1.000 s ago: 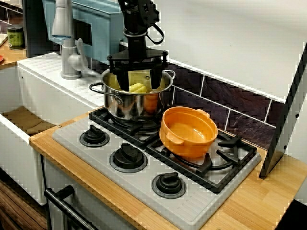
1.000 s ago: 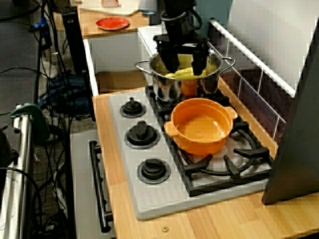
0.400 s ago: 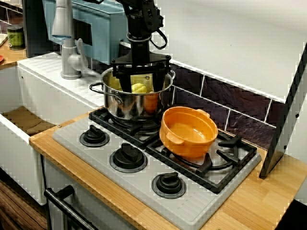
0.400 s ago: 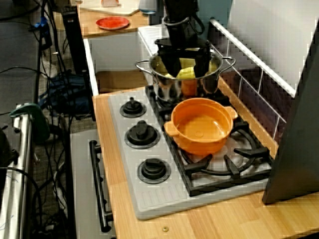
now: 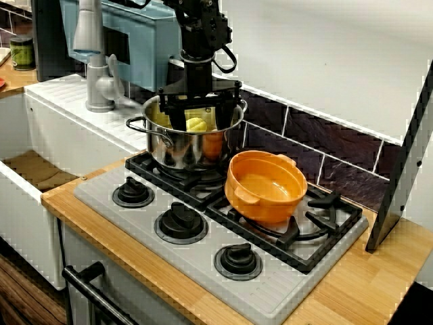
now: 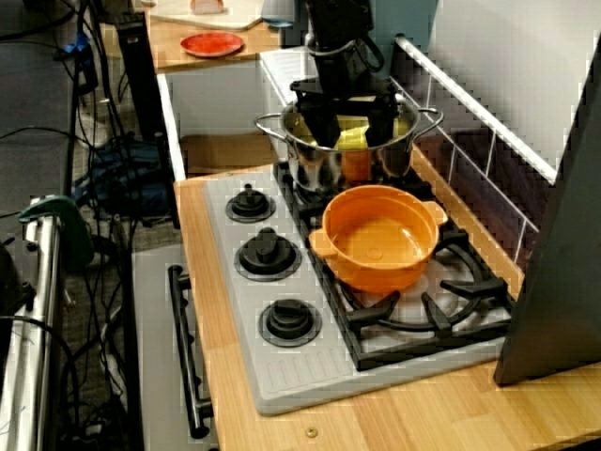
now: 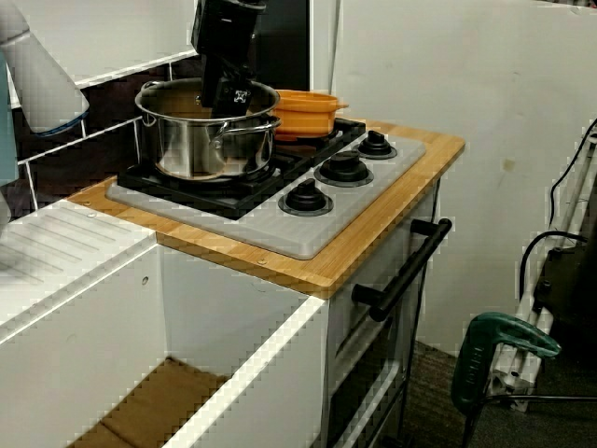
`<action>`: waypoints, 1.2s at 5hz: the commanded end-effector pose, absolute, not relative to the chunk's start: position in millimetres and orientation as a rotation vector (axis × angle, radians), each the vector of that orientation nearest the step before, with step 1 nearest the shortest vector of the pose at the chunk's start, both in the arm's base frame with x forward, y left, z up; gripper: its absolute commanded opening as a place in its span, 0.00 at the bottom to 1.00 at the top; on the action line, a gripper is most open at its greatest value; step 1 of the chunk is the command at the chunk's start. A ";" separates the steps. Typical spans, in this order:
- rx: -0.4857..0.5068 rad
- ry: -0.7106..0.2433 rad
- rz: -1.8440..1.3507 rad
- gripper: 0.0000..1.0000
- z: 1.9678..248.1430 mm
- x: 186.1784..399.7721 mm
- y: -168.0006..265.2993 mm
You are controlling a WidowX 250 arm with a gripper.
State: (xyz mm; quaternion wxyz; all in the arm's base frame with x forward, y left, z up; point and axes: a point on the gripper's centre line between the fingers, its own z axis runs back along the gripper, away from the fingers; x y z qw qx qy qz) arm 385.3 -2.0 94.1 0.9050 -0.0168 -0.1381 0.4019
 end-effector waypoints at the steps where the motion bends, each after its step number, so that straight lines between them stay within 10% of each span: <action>1: -0.036 -0.328 0.842 1.00 101.7 381.4 -4.4; 6: -0.017 -0.326 0.859 1.00 90.0 385.0 0.9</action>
